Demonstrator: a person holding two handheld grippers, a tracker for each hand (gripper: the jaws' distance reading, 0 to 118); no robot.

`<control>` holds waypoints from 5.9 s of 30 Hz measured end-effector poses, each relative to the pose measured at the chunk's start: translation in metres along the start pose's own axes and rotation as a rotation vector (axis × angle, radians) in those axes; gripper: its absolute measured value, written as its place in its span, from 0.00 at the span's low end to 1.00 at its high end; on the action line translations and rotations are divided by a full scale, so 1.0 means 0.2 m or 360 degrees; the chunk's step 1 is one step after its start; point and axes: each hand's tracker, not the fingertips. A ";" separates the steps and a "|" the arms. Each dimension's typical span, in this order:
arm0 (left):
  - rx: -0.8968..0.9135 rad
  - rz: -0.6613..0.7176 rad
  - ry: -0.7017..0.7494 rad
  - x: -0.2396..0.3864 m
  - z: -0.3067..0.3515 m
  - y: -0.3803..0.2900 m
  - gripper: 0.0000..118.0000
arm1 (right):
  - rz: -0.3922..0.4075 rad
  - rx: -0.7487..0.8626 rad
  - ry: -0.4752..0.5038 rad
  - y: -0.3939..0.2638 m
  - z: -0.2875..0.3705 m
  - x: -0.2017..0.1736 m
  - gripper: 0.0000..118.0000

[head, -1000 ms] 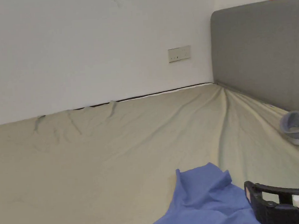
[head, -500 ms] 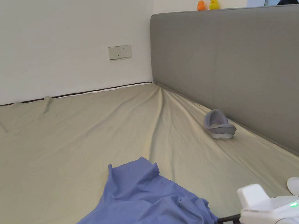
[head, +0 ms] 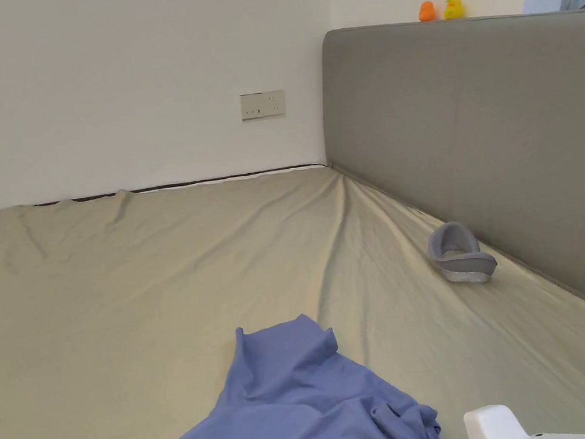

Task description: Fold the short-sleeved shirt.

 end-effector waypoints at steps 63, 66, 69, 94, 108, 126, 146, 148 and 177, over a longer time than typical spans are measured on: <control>0.1173 -0.0376 0.0355 0.27 0.43 1.31 0.05 | -0.0017 0.1532 -0.0280 1.53 0.32 -0.38 0.04; 0.1038 -0.0294 0.0265 0.20 0.39 1.11 0.05 | -0.0115 0.1421 -0.0214 1.34 0.29 -0.35 0.04; 0.0929 -0.0236 0.0263 0.13 0.42 0.90 0.05 | -0.0143 0.1364 -0.0174 1.11 0.33 -0.33 0.04; 0.0518 -0.0080 0.0308 0.02 1.09 -0.49 0.12 | -0.0096 0.0539 -0.0281 -0.42 0.78 -0.35 0.25; 0.0837 0.0009 0.0282 0.04 1.44 -0.43 0.00 | 0.0134 0.0935 -0.0066 -0.18 1.06 -0.63 0.00; 0.0131 -0.0321 0.0366 0.09 1.01 -0.84 0.93 | 0.0115 0.0778 0.0287 0.02 0.68 -0.86 0.00; 0.0073 -0.0049 0.0185 0.00 0.73 -0.70 0.00 | 0.0032 0.0707 0.0203 0.09 0.57 -0.70 0.01; 0.0081 -0.0060 0.0210 0.00 0.72 -0.68 0.00 | 0.0007 0.0690 0.0210 0.12 0.55 -0.67 0.33; 0.0173 -0.0014 0.0172 -0.01 0.63 -0.75 0.00 | 0.0553 0.0086 0.0109 0.75 -0.84 -0.69 0.03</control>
